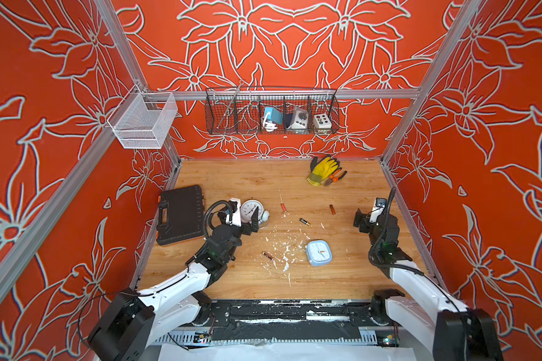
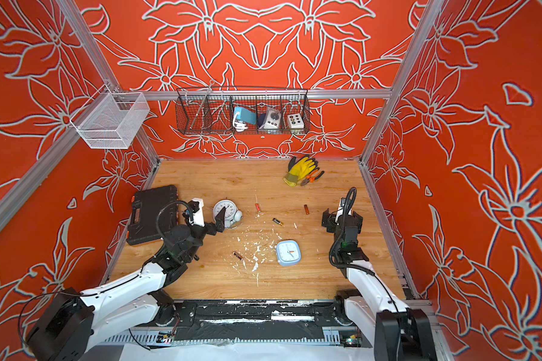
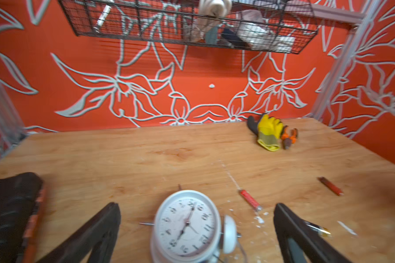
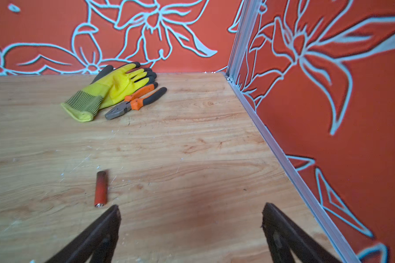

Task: Insert the battery into the alarm
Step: Adjust the alarm at the center of the board.

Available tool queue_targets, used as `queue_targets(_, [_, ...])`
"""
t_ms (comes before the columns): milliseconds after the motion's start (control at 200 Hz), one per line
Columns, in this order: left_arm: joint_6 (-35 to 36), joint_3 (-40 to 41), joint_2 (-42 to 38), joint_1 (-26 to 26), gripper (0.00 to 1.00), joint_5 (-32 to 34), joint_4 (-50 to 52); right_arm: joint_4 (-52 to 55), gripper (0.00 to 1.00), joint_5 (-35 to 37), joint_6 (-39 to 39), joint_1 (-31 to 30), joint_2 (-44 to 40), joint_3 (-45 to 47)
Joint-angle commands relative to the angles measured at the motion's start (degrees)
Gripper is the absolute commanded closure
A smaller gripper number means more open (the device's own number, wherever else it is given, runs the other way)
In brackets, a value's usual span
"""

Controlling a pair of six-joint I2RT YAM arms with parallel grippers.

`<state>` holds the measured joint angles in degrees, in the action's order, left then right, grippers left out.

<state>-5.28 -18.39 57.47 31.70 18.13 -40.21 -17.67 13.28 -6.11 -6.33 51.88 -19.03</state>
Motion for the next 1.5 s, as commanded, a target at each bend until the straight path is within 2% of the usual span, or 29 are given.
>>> queue_targets(0, [-13.69,-2.45,-0.30,1.96,0.01,-5.49,8.85,12.62,0.02,-3.58,-7.28,-0.31,-4.99,-4.02])
queue_targets(90, [-22.94,-4.22,1.14,3.42,0.01,-11.73,11.69,19.42,0.02,-6.78,-15.34,-0.27,-7.27,-5.76])
queue_targets(255, [-35.84,-7.53,6.27,5.71,0.01,-22.90,15.13,32.21,0.02,-24.43,-17.35,-0.26,-6.50,-10.66])
queue_targets(440, [-39.99,-9.91,12.01,7.41,0.01,-34.50,17.05,38.83,0.06,-44.76,-23.67,-0.25,-2.84,-10.72])
queue_targets(535, [-40.70,-11.25,15.73,7.72,0.01,-40.74,18.20,36.31,0.08,-54.08,-27.72,-0.49,-0.17,-7.68])
queue_targets(595, [-41.21,-12.06,18.32,8.00,0.01,-44.00,17.91,33.17,0.09,-57.46,-29.02,-0.74,1.52,-5.12])
queue_targets(681, [-41.24,-13.50,21.96,8.92,0.01,-46.80,18.13,31.33,0.15,-59.00,-28.98,-1.54,4.00,-3.12])
queue_targets(851, [-41.03,-15.59,26.16,11.39,0.01,-48.04,18.15,28.19,0.27,-59.92,-29.15,-3.95,7.91,-0.57])
queue_targets(961, [-41.89,-15.97,28.25,12.15,0.01,-49.15,17.39,24.60,0.31,-59.24,-32.20,-5.38,8.11,1.66])
queue_targets(1061, [-42.27,-16.13,30.20,12.41,0.01,-49.44,17.23,19.99,0.38,-56.92,-36.54,-7.21,8.14,3.95])
queue_targets(1371, [-42.94,-16.66,34.14,12.86,0.03,-51.09,16.80,16.00,0.49,-51.88,-42.84,-12.00,8.24,6.15])
queue_targets(1496, [-42.24,-18.56,37.34,12.80,0.11,-51.18,16.73,16.18,0.50,-50.31,-42.18,-11.98,9.55,5.46])
